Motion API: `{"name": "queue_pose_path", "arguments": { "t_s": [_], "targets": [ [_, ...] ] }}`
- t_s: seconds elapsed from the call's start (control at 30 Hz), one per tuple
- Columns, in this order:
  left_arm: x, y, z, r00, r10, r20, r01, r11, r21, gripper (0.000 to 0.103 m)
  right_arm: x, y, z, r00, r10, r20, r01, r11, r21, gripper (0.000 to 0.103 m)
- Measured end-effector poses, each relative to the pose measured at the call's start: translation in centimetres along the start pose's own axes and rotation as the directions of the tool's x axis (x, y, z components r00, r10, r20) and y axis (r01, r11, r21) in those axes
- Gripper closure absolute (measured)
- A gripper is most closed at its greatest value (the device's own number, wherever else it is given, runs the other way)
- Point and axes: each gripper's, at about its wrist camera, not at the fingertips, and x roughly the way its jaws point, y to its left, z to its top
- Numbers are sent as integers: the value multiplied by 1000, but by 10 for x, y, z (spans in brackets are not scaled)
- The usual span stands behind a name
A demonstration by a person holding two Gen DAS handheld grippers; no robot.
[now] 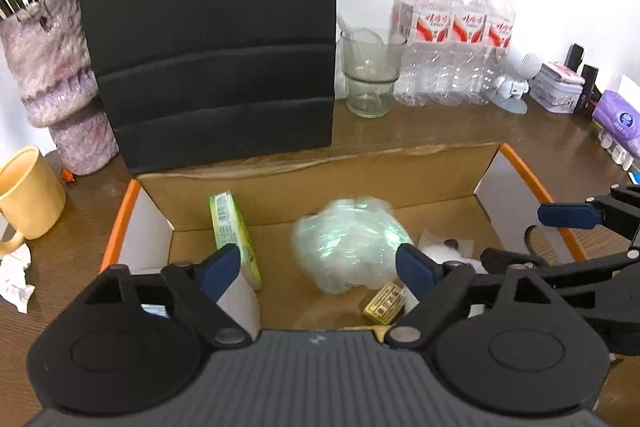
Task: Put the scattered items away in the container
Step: 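Drop the plastic bag into the box with the left tool while the right tool drops the candy packet in, then grasp the white crumpled tissue with the left tool while the right tool grasps another candy packet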
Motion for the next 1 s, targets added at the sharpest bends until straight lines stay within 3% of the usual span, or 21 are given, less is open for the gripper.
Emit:
{"name": "queue_pose_path", "arguments": {
  "t_s": [0.03, 0.07, 0.17, 0.3, 0.5, 0.67, 1.0],
  "targets": [
    [-4, 0, 0, 1000, 15, 9, -15, 1000, -2, 2, -4, 1, 0, 1000, 2, 10, -2, 1000, -3, 35],
    [-9, -1, 0, 999, 29, 23, -29, 1000, -2, 0, -8, 2, 0, 1000, 2, 18, -2, 1000, -5, 31],
    [-24, 0, -2, 998, 27, 57, -28, 1000, 1, 0, -23, 7, -2, 999, 15, 48, -14, 1000, -8, 15],
    [-46, 5, -8, 995, 46, 90, -44, 999, -15, 0, -48, 11, -9, 996, 36, 80, -35, 999, -7, 5],
    [-90, 16, -26, 987, 41, 156, -37, 999, -29, 0, -90, 4, -22, 989, 76, 126, -75, 997, -9, 3],
    [-124, 23, -66, 981, 10, 194, 0, 999, -52, 0, -130, -7, -51, 977, 102, 190, -104, 995, 2, 3],
    [-153, 13, -164, 977, -23, 211, 35, 998, -54, 0, -162, -20, -151, 975, 22, 223, -30, 999, 31, 3]
  ]
}}
